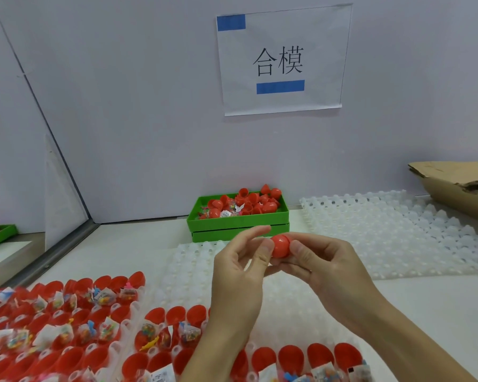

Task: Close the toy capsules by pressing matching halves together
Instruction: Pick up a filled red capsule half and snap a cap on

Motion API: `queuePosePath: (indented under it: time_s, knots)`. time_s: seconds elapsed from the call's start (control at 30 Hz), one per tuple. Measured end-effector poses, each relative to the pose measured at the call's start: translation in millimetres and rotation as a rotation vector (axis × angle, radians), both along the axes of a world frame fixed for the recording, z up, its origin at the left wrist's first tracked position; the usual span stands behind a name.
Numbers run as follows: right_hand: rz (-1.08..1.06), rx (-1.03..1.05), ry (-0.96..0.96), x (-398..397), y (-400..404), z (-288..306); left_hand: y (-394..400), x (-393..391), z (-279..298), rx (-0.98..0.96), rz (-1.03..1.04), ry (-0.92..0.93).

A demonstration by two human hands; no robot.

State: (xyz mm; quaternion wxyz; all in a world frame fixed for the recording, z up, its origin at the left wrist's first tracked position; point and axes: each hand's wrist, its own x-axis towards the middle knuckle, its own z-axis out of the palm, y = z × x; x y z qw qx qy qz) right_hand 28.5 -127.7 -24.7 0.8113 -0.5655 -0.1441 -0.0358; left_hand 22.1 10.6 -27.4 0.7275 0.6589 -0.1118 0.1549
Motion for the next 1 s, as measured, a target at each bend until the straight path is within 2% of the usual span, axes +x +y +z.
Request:
queuePosePath:
  time_s: [0.1,0.27,0.87,1.0]
  knots:
    - [-0.047,-0.029,-0.006,0.0,-2.1,-1.1,0.4,-1.9,0.4,0.116,0.087,-0.099]
    - [-0.105,-0.132,-0.035,0.0,-5.0,0.3,1.0,-3.1,1.8,0.244,0.063,-0.117]
    - [-0.149,-0.233,-0.131,-1.0,-10.1,5.8,10.7,-3.4,4.7,0.239,-0.066,-0.159]
    - [-0.162,-0.290,-0.174,-3.5,-10.6,8.8,10.8,-3.6,7.3,0.281,-0.022,-0.162]
